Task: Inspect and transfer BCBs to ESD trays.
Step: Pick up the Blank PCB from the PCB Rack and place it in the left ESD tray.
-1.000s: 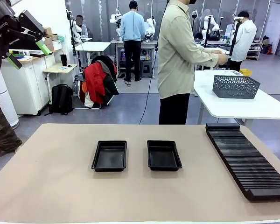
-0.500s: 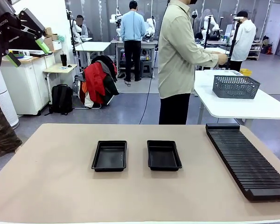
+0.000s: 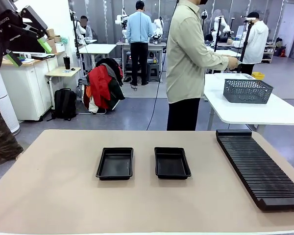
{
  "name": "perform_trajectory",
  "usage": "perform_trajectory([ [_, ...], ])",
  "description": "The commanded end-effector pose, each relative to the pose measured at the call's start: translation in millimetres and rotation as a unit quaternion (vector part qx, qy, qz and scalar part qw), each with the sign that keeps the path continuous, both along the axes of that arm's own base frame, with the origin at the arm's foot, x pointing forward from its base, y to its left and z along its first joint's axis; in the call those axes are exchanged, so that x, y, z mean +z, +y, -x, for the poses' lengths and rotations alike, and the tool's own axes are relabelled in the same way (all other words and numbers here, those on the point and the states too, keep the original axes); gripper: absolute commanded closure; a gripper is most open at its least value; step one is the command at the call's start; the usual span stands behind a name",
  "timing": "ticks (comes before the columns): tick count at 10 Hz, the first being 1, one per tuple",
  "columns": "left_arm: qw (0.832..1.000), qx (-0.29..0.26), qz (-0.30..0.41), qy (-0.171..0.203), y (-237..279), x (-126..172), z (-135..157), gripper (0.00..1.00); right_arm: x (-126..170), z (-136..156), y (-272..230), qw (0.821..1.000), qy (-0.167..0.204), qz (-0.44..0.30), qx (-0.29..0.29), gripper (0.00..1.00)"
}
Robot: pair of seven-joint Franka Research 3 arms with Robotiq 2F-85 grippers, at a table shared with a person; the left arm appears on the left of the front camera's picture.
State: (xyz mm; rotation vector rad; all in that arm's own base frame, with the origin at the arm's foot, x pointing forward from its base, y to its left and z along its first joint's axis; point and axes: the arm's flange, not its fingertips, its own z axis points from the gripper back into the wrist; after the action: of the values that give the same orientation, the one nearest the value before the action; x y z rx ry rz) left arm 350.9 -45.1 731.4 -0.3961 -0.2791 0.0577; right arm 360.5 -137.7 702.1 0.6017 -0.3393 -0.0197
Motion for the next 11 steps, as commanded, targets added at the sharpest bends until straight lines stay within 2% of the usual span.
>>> perform_trajectory([
  [1,1.0,0.001,0.002,-0.002,1,0,2,0.0,0,0,0,1.0,0.0,0.0,0.0,0.0],
  [6,1.0,0.0,0.0,-0.001,0,1,0,0.0,0,0,0,1.0,0.0,0.0,0.0,0.0],
  [7,1.0,-0.013,-0.011,-0.01,-4,5,-1,0.0,0,0,0,1.0,0.0,0.0,0.0,0.0],
  [11,0.999,-0.032,-0.023,-0.003,-8,11,-7,0.0,0,0,0,1.0,0.0,0.0,0.0,0.0],
])
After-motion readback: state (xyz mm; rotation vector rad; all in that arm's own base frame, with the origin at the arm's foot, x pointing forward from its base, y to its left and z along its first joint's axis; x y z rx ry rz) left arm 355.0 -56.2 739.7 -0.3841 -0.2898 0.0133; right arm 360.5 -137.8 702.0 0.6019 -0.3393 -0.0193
